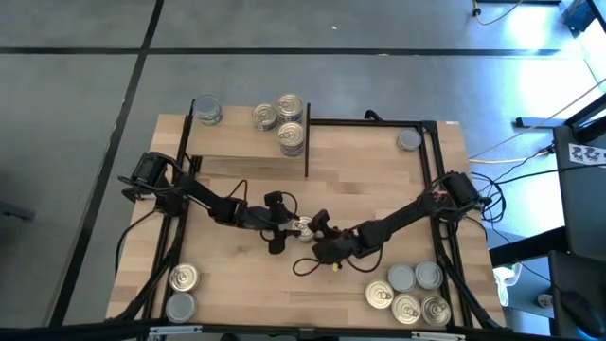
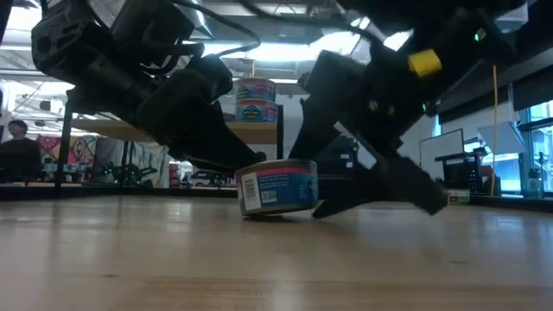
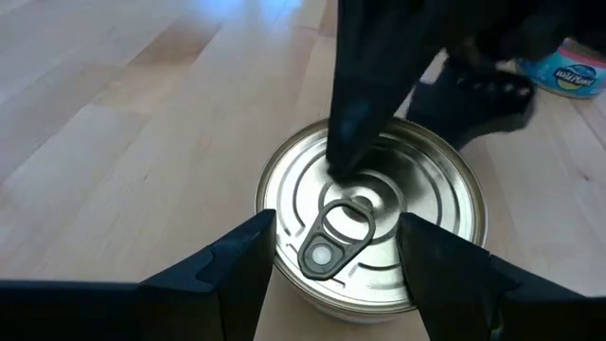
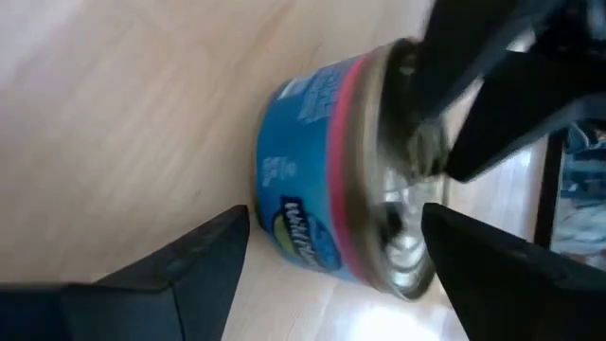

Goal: Stack canned seafood by type on shelf
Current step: Stack the blue tuna can on top of the blue tuna can on the shelf

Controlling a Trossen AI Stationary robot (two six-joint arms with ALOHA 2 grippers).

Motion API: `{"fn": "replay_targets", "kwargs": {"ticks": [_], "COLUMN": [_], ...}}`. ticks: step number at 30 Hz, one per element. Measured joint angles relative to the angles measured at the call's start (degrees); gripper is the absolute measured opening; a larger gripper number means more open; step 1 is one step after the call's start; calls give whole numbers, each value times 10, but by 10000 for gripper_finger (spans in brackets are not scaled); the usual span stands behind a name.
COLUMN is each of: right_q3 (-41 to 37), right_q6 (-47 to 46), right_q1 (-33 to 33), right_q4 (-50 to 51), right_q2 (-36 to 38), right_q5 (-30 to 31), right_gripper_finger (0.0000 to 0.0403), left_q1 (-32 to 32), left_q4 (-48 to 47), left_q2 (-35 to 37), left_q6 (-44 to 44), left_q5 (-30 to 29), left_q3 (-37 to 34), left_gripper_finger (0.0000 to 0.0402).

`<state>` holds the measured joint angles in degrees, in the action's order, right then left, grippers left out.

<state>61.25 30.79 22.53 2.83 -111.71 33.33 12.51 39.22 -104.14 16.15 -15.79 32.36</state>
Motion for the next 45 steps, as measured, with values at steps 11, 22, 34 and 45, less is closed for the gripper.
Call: {"fn": "replay_targets", "kwargs": {"ticks": [11, 22, 34, 45], "right_q3": [1, -1, 0, -2], "right_q6": [95, 53, -33, -97], "right_q1": [0, 1, 29, 29], "right_q4": [-81, -85, -91, -124], "right_q2": [-44, -45, -41, -32], "right_q5": [65, 77, 93, 57], "right_gripper_finger": [313, 209, 195, 195], "left_q1": [0, 0, 51, 146], "left_q4": [5, 8, -116, -198], "left_q2": [-1, 9, 130, 138], "left_q6": [0, 6, -35, -170], "left_q5": [6, 4, -41, -154], "left_q3": [-1, -2, -3, 33], "left_gripper_finger": [221, 221, 221, 221]}}
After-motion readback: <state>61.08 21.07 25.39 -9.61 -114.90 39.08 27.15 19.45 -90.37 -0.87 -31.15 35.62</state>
